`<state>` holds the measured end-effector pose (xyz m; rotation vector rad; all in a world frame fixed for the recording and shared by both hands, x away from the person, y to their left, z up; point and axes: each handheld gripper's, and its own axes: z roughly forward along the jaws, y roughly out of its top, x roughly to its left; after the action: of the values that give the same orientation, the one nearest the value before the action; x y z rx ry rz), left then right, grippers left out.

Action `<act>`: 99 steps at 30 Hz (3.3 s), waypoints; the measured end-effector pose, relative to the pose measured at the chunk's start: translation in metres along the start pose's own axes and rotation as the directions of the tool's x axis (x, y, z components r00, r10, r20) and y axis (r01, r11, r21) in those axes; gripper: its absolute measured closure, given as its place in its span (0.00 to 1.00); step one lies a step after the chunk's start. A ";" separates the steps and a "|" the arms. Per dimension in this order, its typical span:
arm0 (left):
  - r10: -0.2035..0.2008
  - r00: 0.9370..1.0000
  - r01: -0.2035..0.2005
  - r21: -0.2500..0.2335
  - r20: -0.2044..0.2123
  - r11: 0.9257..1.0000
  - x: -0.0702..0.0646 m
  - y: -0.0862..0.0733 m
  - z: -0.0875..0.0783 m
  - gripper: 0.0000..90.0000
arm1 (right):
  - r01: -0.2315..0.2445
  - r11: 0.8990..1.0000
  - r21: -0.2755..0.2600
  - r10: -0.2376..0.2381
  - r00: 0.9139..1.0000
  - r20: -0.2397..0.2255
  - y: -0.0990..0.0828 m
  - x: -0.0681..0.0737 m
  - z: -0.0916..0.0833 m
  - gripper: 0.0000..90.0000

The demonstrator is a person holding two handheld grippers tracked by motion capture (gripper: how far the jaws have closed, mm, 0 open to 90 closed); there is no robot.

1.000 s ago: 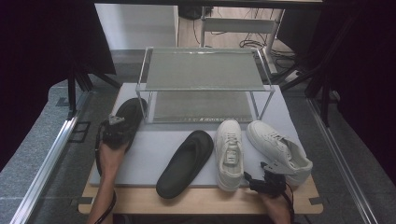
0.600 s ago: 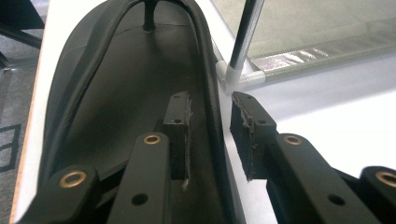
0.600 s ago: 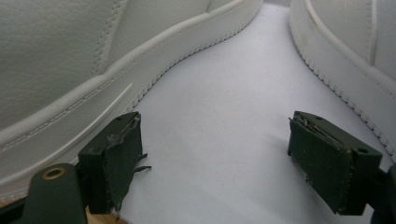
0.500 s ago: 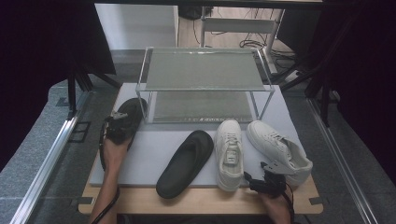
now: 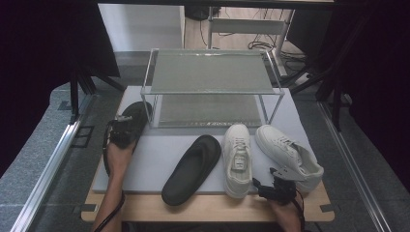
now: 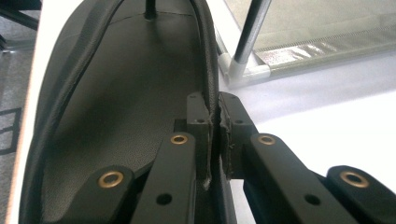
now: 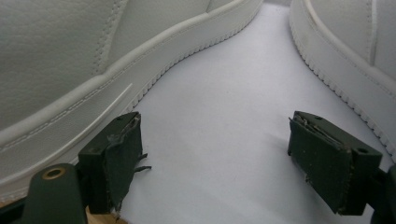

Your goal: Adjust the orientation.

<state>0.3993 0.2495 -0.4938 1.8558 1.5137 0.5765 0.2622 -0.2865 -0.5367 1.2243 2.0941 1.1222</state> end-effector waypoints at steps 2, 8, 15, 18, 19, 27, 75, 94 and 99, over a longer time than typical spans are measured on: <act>-0.004 1.000 0.004 -0.009 0.005 1.000 0.004 -0.001 -0.005 0.94 | 0.000 1.000 0.000 0.000 1.000 0.000 0.000 0.000 0.000 0.19; -0.016 1.000 0.016 -0.021 0.009 1.000 0.009 -0.005 -0.018 0.94 | -0.002 1.000 0.001 0.002 1.000 0.001 0.000 0.000 0.000 0.19; 0.003 1.000 -0.003 -0.041 0.015 0.999 0.008 -0.010 -0.034 0.94 | 0.000 1.000 0.000 0.000 1.000 0.001 0.000 0.000 0.000 0.19; 0.009 1.000 -0.008 -0.048 0.022 0.999 0.007 -0.014 -0.042 0.94 | -0.002 1.000 0.001 0.002 1.000 0.000 0.000 0.000 0.000 0.19; 0.011 1.000 -0.010 -0.050 0.026 0.999 0.007 -0.015 -0.044 0.94 | -0.002 1.000 0.001 0.002 1.000 0.000 0.000 0.000 0.000 0.19; 0.026 0.999 -0.024 -0.052 0.030 0.998 0.007 -0.027 -0.060 0.94 | -0.001 1.000 0.003 0.001 1.000 0.001 0.000 0.000 0.000 0.19; 0.174 0.971 -0.162 -0.087 0.164 0.983 -0.056 -0.077 -0.126 0.94 | 0.001 1.000 0.004 -0.001 1.000 0.003 0.000 0.000 0.000 0.19; 0.208 0.959 -0.190 -0.106 0.194 0.976 -0.083 -0.056 -0.093 0.94 | 0.000 1.000 0.003 0.000 1.000 0.002 0.000 0.000 0.000 0.19; 0.216 0.956 -0.196 -0.114 0.199 0.974 -0.092 -0.046 -0.081 0.93 | 0.000 1.000 0.003 0.000 1.000 0.002 0.000 0.000 0.000 0.19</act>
<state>0.2902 0.1830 -0.4654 1.9484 1.1458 0.5180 0.2621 -0.2863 -0.5366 1.2264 2.0951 1.1182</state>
